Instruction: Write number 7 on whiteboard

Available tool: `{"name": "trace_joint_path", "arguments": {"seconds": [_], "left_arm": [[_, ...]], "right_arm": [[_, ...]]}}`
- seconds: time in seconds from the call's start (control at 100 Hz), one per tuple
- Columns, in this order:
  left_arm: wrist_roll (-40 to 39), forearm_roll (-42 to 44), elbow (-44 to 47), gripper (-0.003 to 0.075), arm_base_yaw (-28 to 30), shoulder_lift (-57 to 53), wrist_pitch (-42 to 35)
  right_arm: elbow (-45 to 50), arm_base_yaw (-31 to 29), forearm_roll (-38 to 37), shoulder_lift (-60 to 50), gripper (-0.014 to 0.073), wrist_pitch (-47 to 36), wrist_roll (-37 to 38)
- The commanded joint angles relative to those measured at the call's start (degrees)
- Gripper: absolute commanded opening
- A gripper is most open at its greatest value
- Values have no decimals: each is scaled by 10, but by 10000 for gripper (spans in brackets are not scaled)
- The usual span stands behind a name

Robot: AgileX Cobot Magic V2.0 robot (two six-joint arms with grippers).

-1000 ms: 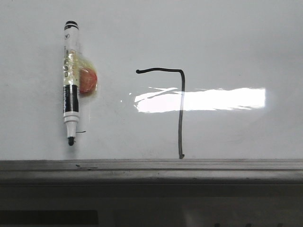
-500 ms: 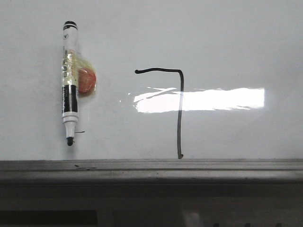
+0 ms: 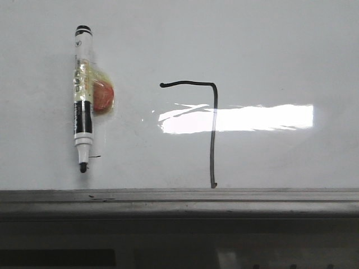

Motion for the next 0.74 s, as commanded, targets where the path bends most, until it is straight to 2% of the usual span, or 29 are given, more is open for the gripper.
{"name": "trace_joint_path", "arguments": {"seconds": [0.0,0.12,0.73], "left_arm": [[-6,-4,13,-20,0,-13,-41],[-6,-4,13,-20,0,-13,-41],[-6,-4,13,-20,0,-13,-41]], "right_arm": [[8,-4,3,-17,-43,28,-7],[8,-4,3,-48,-43,98,-7],[8,-4,3,-48,-43,92,-7]]}}
